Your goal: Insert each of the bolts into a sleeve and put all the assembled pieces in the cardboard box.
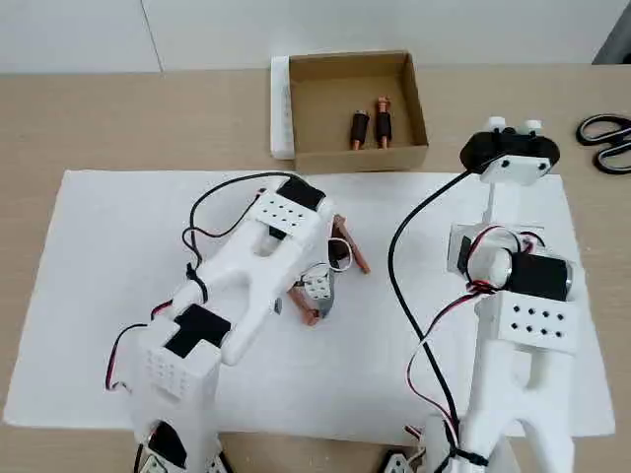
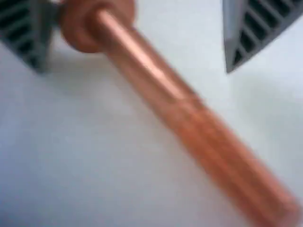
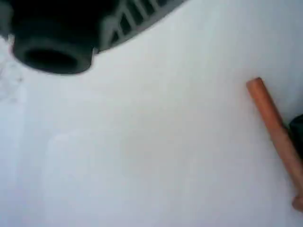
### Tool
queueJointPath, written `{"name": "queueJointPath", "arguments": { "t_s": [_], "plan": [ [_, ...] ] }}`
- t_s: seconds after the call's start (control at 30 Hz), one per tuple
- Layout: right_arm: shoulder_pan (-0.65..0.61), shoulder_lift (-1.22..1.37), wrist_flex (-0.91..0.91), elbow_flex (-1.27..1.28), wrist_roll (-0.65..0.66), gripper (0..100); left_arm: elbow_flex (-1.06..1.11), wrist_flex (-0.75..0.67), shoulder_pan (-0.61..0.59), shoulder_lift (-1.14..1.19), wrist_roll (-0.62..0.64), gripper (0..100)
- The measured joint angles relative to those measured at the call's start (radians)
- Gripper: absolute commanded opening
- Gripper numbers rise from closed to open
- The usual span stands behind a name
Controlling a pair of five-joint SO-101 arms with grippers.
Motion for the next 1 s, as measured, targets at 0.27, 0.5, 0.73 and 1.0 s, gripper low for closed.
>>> {"name": "queueJointPath", "arguments": {
  "t_s": [0.27, 0.5, 0.73, 1.0],
  "plan": [
    [0.000, 0.000, 0.000, 0.000, 0.000, 0.5, -0.002, 0.000, 0.003, 0.000, 0.005, 6],
    [0.000, 0.000, 0.000, 0.000, 0.000, 0.5, 0.000, 0.000, 0.003, 0.000, 0.005, 6],
    [0.000, 0.000, 0.000, 0.000, 0.000, 0.5, -0.003, 0.025, -0.009, -0.052, -0.003, 6],
    [0.000, 0.000, 0.000, 0.000, 0.000, 0.5, -0.005, 0.037, -0.009, -0.252, -0.160, 7]
  ]
}}
